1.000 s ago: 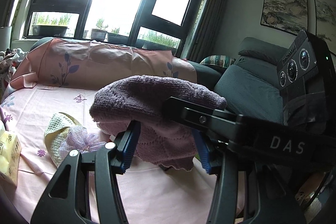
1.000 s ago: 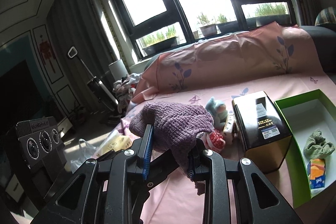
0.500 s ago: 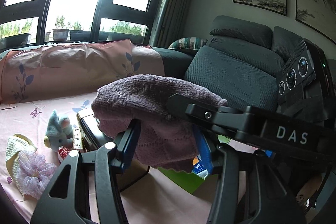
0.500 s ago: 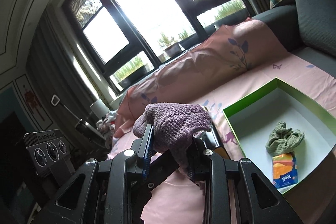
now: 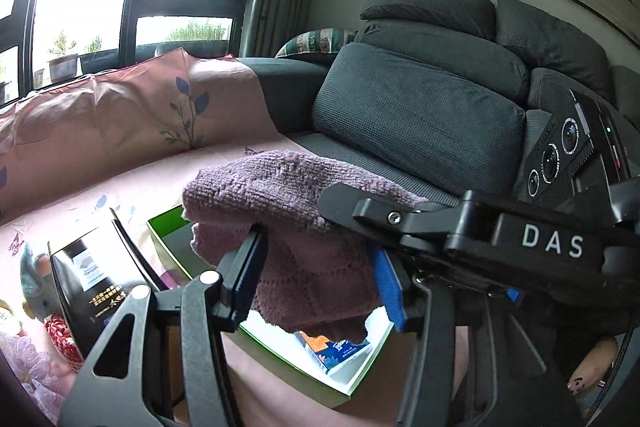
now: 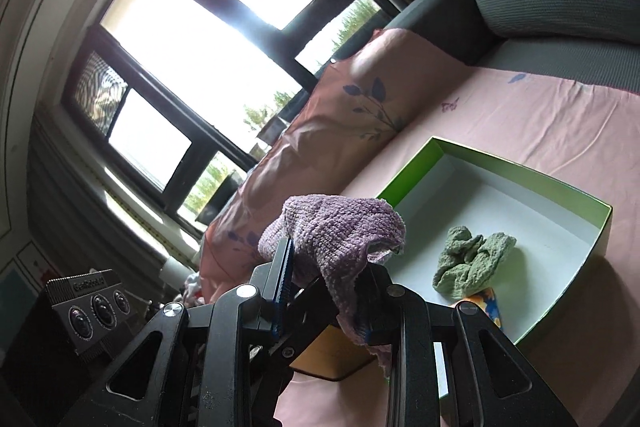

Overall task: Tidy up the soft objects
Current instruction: 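Lower the purple towel into the green box and open the right gripper, then return the right tool to the bed toward the lilac mesh scrunchie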

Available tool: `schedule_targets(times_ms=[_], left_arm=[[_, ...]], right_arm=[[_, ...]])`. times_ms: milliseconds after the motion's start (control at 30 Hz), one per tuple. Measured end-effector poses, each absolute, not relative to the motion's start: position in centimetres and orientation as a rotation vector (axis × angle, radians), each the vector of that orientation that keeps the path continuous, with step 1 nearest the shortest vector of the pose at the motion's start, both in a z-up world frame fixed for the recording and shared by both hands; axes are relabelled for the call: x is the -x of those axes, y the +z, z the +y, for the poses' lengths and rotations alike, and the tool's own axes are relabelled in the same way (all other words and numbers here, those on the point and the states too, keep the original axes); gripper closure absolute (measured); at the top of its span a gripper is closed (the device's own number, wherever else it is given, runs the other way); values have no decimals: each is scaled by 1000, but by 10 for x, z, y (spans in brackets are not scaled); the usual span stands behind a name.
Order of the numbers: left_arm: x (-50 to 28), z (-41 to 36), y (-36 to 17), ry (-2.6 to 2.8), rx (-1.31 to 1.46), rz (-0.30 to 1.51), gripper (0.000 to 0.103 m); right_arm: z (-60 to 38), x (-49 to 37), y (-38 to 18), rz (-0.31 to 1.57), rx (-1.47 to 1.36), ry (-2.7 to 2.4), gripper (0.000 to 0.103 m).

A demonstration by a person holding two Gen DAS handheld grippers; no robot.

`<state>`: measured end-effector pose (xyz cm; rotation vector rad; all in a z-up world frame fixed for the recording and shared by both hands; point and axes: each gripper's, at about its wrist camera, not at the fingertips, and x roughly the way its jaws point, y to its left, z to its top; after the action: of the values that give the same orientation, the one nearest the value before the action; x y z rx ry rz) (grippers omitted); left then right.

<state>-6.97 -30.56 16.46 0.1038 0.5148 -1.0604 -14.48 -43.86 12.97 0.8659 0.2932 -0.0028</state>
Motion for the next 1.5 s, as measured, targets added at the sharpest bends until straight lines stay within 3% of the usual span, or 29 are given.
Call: schedule_targets(times_ms=[300, 333, 367, 433, 533, 667, 833, 1200, 1500], left_arm=[[67, -325, 146, -1086, -90, 597, 52], [67, -324, 146, -1086, -92, 602, 51], [68, -323, 145, -1085, -97, 603, 48], [69, -316, 147, -1075, -101, 591, 46], [66, -297, 153, -1055, -63, 576, 36], [63, -262, 166, -1014, -20, 560, 27], [61, -203, 177, -825, -43, 518, 21], [27, -42, 129, -394, 63, 626, 18], [2, 25, 93, -200, 97, 737, 17]], right_arm=[[-458, 152, 116, 311, -930, -146, 73], [-458, 152, 116, 317, -930, -164, 69], [-460, 152, 116, 329, -925, -187, 54], [-460, 154, 118, 339, -902, -222, 37], [-458, 160, 124, 302, -896, -210, 36], [-446, 165, 136, 267, -856, -210, 25], [-411, 154, 155, 277, -756, -136, 17], [-293, 100, 165, 424, -441, -20, 16], [-208, 57, 138, 571, -317, 110, 16]])
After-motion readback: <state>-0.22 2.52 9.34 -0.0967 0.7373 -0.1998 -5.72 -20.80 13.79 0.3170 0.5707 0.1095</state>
